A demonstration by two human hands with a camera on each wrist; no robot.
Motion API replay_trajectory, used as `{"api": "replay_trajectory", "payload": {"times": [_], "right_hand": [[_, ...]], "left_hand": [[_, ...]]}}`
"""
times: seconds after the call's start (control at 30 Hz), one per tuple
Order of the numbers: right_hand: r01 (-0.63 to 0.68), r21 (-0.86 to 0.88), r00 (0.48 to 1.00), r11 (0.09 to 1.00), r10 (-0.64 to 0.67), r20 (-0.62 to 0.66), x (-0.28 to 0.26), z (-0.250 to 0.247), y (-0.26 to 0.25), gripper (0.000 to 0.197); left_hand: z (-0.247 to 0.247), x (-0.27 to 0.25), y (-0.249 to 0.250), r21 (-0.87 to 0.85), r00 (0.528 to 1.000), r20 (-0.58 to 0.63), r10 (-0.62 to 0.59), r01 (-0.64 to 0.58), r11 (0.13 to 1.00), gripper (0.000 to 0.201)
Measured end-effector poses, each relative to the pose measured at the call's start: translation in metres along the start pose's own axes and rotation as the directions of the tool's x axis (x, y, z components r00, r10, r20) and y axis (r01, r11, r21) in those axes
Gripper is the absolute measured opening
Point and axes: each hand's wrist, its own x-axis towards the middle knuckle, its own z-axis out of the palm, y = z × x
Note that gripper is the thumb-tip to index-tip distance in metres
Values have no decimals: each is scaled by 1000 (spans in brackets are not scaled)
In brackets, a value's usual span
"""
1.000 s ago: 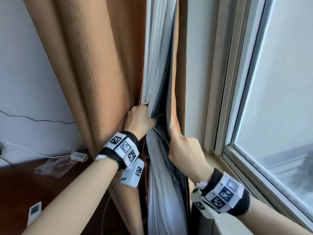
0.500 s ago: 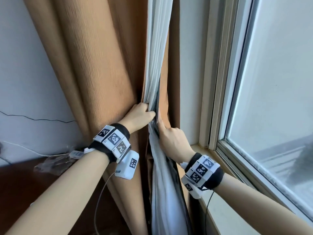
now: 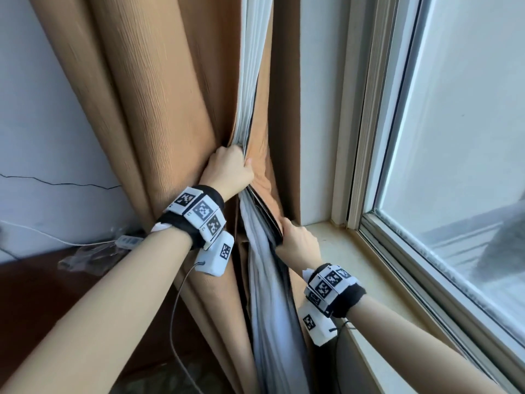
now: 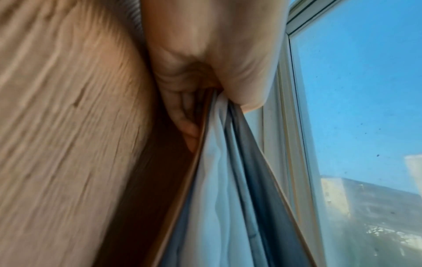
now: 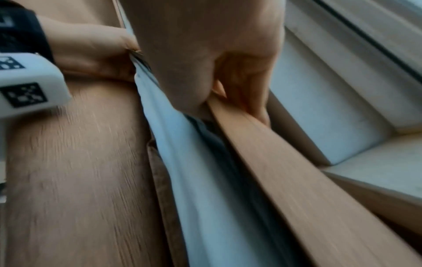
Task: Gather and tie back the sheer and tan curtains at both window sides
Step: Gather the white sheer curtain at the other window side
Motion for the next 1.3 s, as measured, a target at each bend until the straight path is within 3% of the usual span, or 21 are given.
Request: {"api": "replay_trajectory", "payload": {"times": [0.1, 0.2, 0.27, 0.37, 0.47, 0.53, 0.57, 0.6, 0.63, 0.67, 0.7, 0.73, 0.77, 0.8, 0.83, 0.87, 0.9, 0.93, 1.0, 1.1, 1.3], "right_hand": [[-72, -118, 975, 990, 95, 201, -25, 21, 10, 25], [15, -190, 989, 982, 13, 146, -60, 50, 8, 28], [61, -226, 982, 972, -17, 188, -75, 71, -3, 46], [-38, -177, 931, 984, 99, 352, -74, 93, -7, 87], [-49, -266, 975, 963, 103, 195, -53, 120, 11, 85], [-70, -249, 966, 966, 128, 225, -46, 134, 22, 86], [-127, -198, 933, 972, 185, 310, -43, 136, 25, 88], [-197, -131, 855, 972, 235, 463, -41, 139, 29, 97], [-255, -80, 720, 964, 244, 649, -41, 140, 32, 114], [-263, -76, 543, 962, 213, 812, -40, 133, 35, 126], [-229, -74, 376, 970, 159, 913, -36, 118, 37, 126], [-178, -42, 281, 983, 91, 955, -31, 97, 36, 117], [-118, -1, 295, 993, 36, 955, -24, 72, 35, 102], [-27, 41, 414, 999, -26, 910, -17, 43, 31, 83], [69, 68, 602, 995, -96, 793, -8, 14, 24, 64], [133, 94, 789, 987, -163, 593, 2, -11, 17, 49], [170, 157, 912, 973, -215, 348, 10, -36, 9, 43], [189, 245, 965, 951, -226, 135, 14, -57, -4, 48], [242, 343, 970, 908, -234, -64, 25, -82, -27, 88], [292, 272, 954, 917, -301, -9, 46, -80, -61, 126], [294, 415, 940, 861, -181, -290, 59, -61, -74, 113]], "left_hand": [[0, 3, -8, 20, 999, -38, 2, -1, 1000, 26], [5, 4, -9, 50, 997, -72, -1, 4, 999, 28], [9, 4, -7, 58, 997, -81, 18, -13, 998, 29], [11, 7, -4, 66, 996, -84, 43, -38, 997, 27], [12, 5, -3, 81, 993, -102, 65, -57, 995, 25], [14, 3, -4, 96, 989, -129, 69, -57, 994, 24], [15, 3, -5, 99, 987, -145, 69, -55, 994, 24], [16, 2, -6, 102, 986, -153, 70, -55, 993, 24], [15, 2, -7, 102, 985, -154, 75, -59, 993, 24], [15, 3, -9, 100, 985, -155, 80, -65, 993, 24], [14, 3, -10, 99, 985, -154, 82, -67, 993, 24], [13, 4, -12, 97, 985, -153, 82, -68, 993, 24], [13, 4, -12, 91, 985, -148, 84, -71, 993, 24], [14, 5, -12, 84, 986, -143, 88, -77, 994, 25], [15, 6, -12, 74, 986, -140, 92, -82, 994, 25], [16, 7, -10, 66, 985, -140, 98, -89, 994, 26], [16, 7, -7, 59, 986, -135, 98, -91, 994, 26], [17, 8, -5, 49, 987, -127, 97, -92, 995, 27], [17, 9, 0, 22, 989, -107, 98, -96, 995, 27], [17, 12, 3, -43, 993, -50, 106, -109, 993, 23], [14, 18, -8, -222, 994, 82, 79, -59, 973, 17]]}}
